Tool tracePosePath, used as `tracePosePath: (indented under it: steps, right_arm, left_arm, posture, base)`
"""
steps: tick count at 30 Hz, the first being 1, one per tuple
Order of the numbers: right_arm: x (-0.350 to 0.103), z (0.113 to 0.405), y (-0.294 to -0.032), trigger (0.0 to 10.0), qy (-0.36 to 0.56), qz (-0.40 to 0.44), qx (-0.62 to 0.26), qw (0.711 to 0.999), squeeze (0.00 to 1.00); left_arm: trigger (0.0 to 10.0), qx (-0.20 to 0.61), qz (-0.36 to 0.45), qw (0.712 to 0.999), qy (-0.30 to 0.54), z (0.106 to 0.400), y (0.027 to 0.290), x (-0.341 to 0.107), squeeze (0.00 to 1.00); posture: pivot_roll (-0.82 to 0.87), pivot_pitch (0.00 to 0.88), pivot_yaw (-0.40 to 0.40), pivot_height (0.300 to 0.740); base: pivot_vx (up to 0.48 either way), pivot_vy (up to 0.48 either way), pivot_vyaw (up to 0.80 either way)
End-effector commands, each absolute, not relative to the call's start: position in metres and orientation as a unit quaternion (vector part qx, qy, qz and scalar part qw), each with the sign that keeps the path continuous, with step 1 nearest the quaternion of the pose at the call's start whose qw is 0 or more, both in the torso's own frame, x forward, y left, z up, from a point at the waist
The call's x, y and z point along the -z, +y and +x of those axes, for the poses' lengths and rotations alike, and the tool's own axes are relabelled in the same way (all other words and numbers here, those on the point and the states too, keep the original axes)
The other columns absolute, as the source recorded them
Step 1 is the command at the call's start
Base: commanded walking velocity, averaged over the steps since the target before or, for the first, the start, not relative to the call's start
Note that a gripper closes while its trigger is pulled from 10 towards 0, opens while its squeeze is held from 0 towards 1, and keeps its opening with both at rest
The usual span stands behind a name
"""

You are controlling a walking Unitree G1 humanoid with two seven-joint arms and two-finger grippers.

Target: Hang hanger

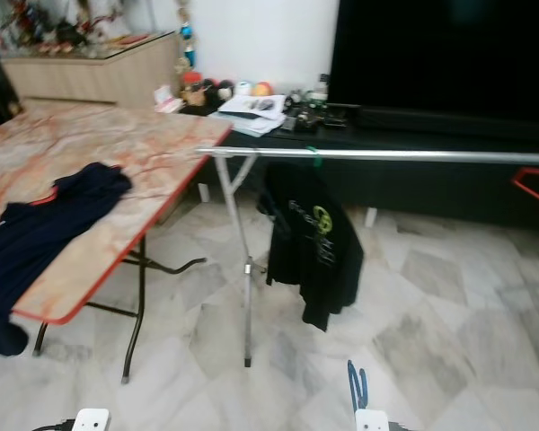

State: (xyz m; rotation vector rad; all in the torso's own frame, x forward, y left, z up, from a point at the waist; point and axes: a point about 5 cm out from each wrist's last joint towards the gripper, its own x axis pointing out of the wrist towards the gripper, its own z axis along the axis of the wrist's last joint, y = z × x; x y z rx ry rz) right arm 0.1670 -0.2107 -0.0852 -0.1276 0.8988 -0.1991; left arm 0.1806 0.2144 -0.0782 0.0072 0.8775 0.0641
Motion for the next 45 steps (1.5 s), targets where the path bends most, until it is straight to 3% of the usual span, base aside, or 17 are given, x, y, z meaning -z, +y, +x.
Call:
tracePosePath:
  steps: [1, 12, 27, 45]
  right_arm:
    - [0.083, 0.173, -0.205, 10.0, 0.426, -0.055, 0.094, 0.898, 0.0]
    - [0.082, 0.177, -0.203, 10.0, 0.422, -0.055, 0.096, 0.9, 0.0]
    - [0.08, 0.18, -0.203, 10.0, 0.417, -0.061, 0.092, 0.902, 0.0]
    - [0.081, 0.18, -0.201, 10.0, 0.418, -0.064, 0.089, 0.902, 0.0]
  left_arm:
    - [10.0, -0.043, 0.004, 0.903, 0.428, 0.181, 0.221, 0.077, 0.0]
    - [10.0, -0.042, 0.003, 0.902, 0.43, 0.181, 0.22, 0.077, 0.0]
    - [10.0, -0.052, -0.016, 0.895, 0.442, 0.172, 0.217, 0.083, 0.0]
    - [10.0, -0.048, -0.012, 0.884, 0.464, 0.16, 0.226, 0.086, 0.0]
  posture:
    - [-0.06, 0.031, 0.048, 0.74]
    - [-0.06, 0.052, 0.046, 0.74]
    - [-0.05, 0.073, 0.023, 0.74]
    - [-0.05, 0.079, 0.029, 0.74]
  base:
    - [0.0, -0.281, -0.74]
    - [0.0, -0.277, 0.0]
    - [0.0, 0.0, 0.0]
    - [0.312, 0.0, 0.0]
